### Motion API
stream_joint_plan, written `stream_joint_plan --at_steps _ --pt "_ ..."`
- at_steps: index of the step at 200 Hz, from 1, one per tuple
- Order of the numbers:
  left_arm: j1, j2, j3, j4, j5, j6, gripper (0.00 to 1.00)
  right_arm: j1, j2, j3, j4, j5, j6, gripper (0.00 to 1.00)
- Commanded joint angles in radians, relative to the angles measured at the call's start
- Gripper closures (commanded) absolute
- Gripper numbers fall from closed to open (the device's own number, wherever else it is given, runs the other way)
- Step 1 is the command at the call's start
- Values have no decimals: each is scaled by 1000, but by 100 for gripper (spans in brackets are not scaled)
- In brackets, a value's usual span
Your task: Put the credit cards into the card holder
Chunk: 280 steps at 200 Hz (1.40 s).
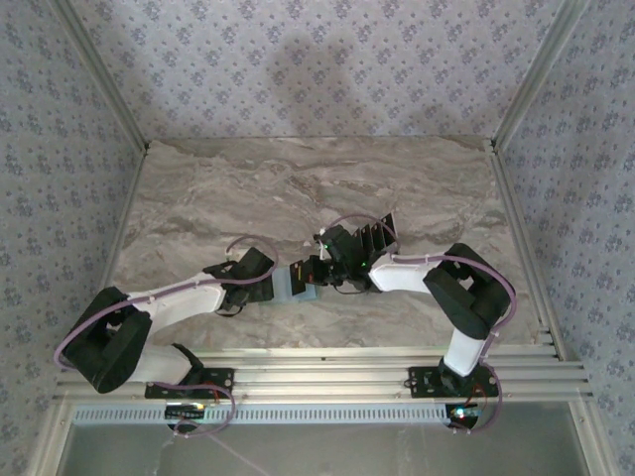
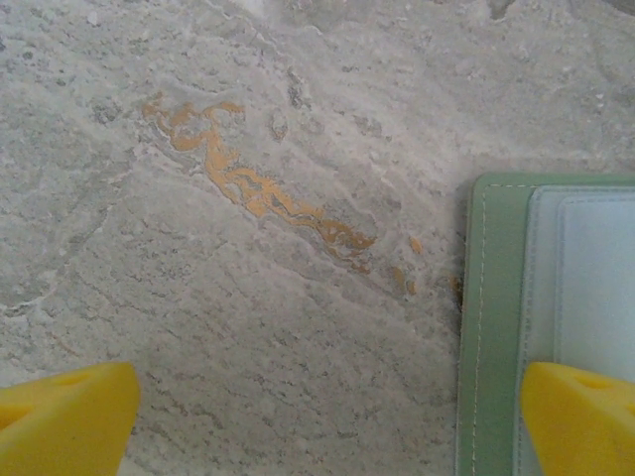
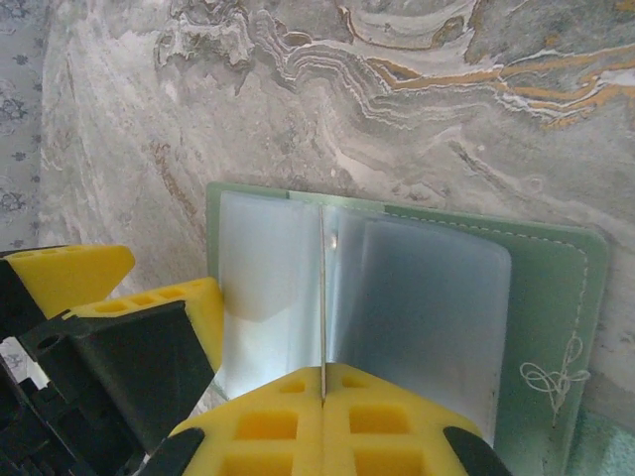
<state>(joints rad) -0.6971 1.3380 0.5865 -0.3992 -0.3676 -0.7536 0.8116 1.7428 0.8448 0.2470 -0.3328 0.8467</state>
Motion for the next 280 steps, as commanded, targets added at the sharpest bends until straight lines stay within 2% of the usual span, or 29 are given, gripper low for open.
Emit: stream_joint_plan --at_steps 1,94,174,223,280 --pt "7 3 -5 -52 -23 -19 2 -5 -3 -14 68 -29 22 100" --pt "-1 -111 25 -50 -8 11 0 -8 39 -13 97 -41 37 100" --pt "-69 -34 14 59 38 12 0 -9 47 -21 100 -42 45 100" --pt "-72 -2 0 -27 -17 -65 3 -19 19 -35 92 -43 43 100" --pt "-71 -18 -15 -25 -27 -80 5 -26 10 -33 97 -54 39 100"
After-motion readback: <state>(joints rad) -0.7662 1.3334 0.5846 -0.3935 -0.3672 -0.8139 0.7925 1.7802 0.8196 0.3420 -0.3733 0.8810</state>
